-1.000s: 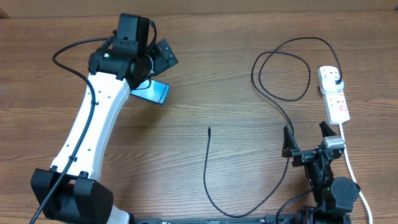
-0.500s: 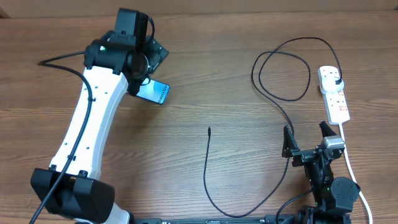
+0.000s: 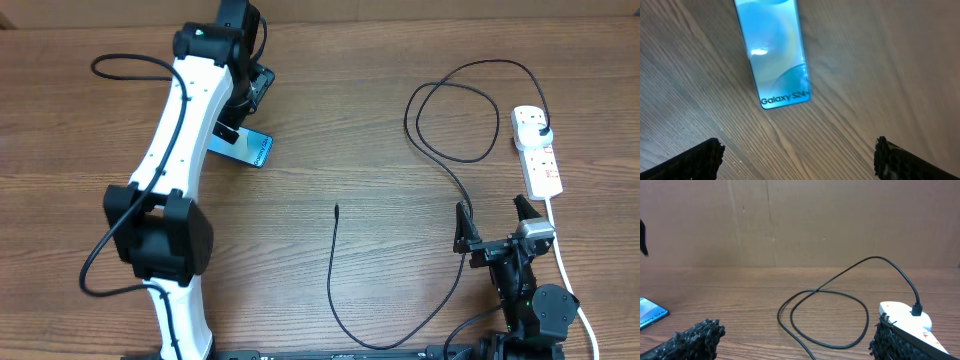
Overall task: Plug charger to phone and switch on socket
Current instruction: 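Move the left gripper forward over the phone and lower toward it, then lower the left gripper onto the phone, aligning fingers with its long edges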
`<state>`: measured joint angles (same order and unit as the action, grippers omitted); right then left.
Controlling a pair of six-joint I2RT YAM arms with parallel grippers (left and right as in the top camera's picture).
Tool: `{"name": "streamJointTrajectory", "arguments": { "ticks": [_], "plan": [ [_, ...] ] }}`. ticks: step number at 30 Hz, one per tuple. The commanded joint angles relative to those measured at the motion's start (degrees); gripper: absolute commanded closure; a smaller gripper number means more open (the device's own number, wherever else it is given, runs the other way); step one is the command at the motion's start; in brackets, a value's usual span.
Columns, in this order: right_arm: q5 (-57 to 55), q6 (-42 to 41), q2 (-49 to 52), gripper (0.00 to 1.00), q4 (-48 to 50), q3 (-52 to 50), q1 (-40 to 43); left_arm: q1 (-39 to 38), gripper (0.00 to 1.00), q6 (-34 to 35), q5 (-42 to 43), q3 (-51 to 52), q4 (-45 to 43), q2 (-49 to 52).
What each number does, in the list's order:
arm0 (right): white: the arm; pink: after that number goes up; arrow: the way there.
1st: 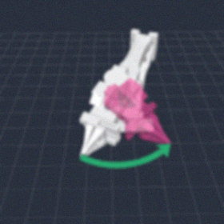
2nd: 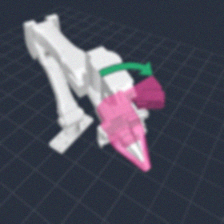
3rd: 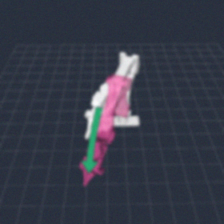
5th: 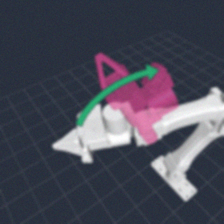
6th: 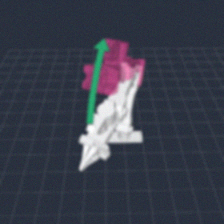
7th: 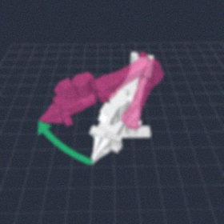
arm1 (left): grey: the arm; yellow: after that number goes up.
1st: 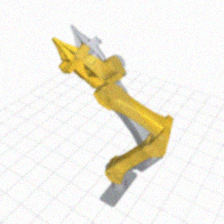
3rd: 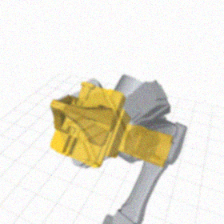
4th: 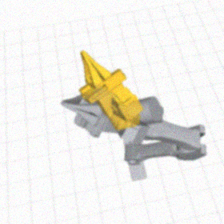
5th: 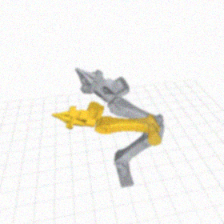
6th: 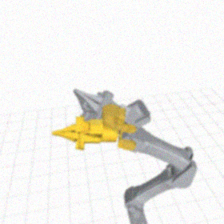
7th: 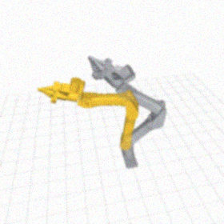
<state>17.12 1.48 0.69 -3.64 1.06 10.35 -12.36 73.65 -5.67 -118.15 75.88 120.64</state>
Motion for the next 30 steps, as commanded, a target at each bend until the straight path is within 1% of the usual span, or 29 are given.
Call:
{"name": "streamJointTrajectory", "arguments": {
  "ticks": [1, 14, 19, 30],
  "plan": [
    [-0.59, -0.2, -0.46, 0.0, 0.31, -0.61, -0.39, 0.61, 0.0, 4.68, -1.4, -1.88, 1.07, 3.48],
    [-0.59, -0.2, -0.46, 0.0, 0.31, -0.61, -0.39, 3.78, 0.0, 4.79, -2.05, -1.86, 2.12, 9.9],
    [-0.59, -0.2, -0.46, 0.0, 0.31, -0.61, -0.39, 3.96, 0.0, 3.89, -2.01, -1.86, 2.12, 11.98],
    [-0.59, -0.2, -0.46, 0.0, 0.31, -0.61, -0.39, 3.93, 0.0, 4.37, -2.27, -1.79, 1.73, 14.64]
  ]
}}
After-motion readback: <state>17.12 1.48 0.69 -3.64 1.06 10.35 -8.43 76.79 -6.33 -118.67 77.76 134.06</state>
